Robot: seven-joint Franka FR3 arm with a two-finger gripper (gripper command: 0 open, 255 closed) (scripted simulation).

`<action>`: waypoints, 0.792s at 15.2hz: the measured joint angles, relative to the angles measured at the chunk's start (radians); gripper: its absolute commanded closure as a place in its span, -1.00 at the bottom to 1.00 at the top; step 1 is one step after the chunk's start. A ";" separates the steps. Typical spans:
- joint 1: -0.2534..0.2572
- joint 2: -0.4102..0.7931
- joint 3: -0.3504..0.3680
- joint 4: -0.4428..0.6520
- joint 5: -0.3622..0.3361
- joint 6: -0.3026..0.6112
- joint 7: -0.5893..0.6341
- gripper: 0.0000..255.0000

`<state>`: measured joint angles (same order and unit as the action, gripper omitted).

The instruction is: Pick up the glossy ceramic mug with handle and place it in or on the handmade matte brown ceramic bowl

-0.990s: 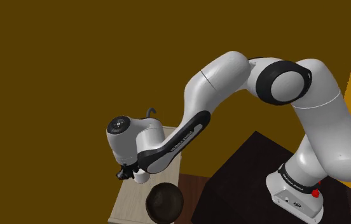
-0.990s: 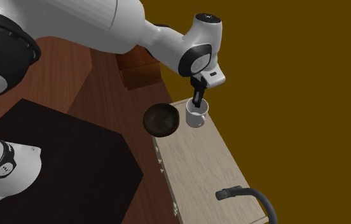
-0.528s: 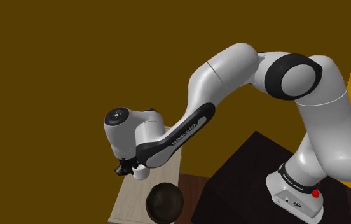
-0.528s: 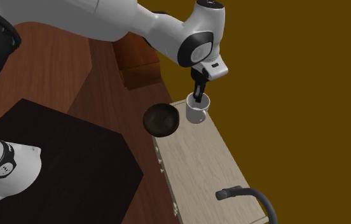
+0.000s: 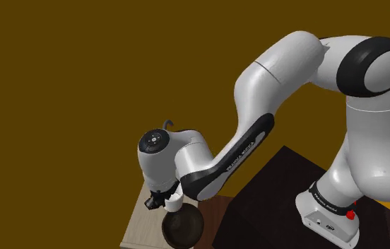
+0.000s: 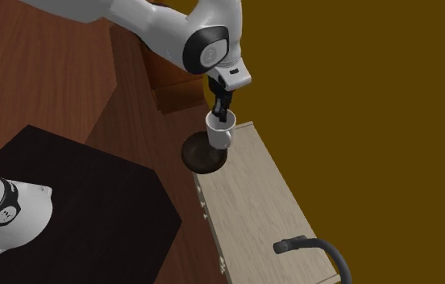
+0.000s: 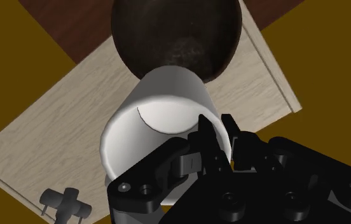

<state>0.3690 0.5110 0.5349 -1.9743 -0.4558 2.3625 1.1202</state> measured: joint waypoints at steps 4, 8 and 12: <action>-0.014 -0.107 0.041 -0.149 0.032 0.050 0.036 1.00; 0.006 -0.081 0.022 -0.171 -0.002 0.091 0.073 1.00; 0.026 -0.040 -0.006 -0.170 -0.041 0.126 0.101 1.00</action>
<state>0.3946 0.4710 0.5293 -2.1446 -0.4965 2.4880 1.2215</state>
